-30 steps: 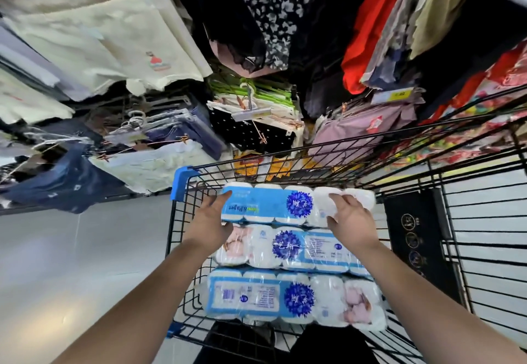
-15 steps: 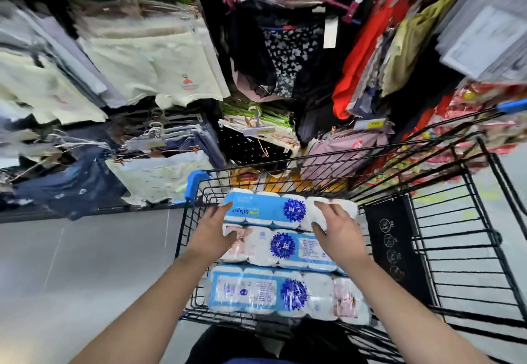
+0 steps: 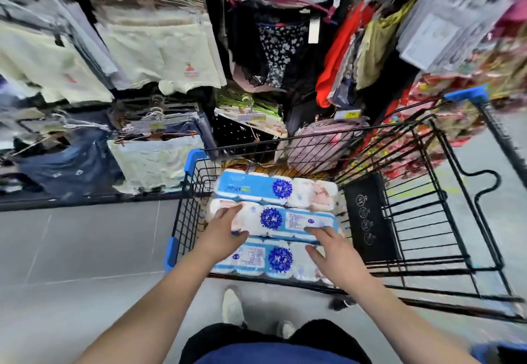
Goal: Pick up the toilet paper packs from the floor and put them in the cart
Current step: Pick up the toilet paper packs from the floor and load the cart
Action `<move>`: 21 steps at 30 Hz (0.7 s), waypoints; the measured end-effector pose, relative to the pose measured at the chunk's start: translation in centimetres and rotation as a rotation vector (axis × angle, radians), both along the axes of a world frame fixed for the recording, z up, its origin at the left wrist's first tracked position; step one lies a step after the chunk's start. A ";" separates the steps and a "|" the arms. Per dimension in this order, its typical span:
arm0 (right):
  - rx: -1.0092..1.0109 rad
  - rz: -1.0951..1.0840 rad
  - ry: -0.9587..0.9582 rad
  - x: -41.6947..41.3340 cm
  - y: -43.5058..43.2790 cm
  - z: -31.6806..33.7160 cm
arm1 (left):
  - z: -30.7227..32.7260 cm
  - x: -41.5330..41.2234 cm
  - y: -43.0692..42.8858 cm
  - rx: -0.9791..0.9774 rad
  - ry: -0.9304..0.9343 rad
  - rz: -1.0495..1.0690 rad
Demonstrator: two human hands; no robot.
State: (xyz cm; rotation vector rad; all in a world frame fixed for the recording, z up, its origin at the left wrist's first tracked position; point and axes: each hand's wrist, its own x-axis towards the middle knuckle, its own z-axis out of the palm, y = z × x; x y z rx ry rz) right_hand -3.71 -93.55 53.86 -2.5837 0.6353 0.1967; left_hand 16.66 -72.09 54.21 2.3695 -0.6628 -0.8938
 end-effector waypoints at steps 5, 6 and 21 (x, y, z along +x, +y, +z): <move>0.105 0.047 0.043 -3.9 0.4 -2.3 | -1.1 -5.5 0.3 0.140 0.044 -0.019; 0.107 0.066 0.066 -4.4 0.2 -2.7 | -1.2 -6.4 0.4 0.209 0.077 -0.038; -0.052 0.442 0.174 -8.4 -0.7 -2.7 | -3.1 -13.1 1.9 0.443 0.000 0.064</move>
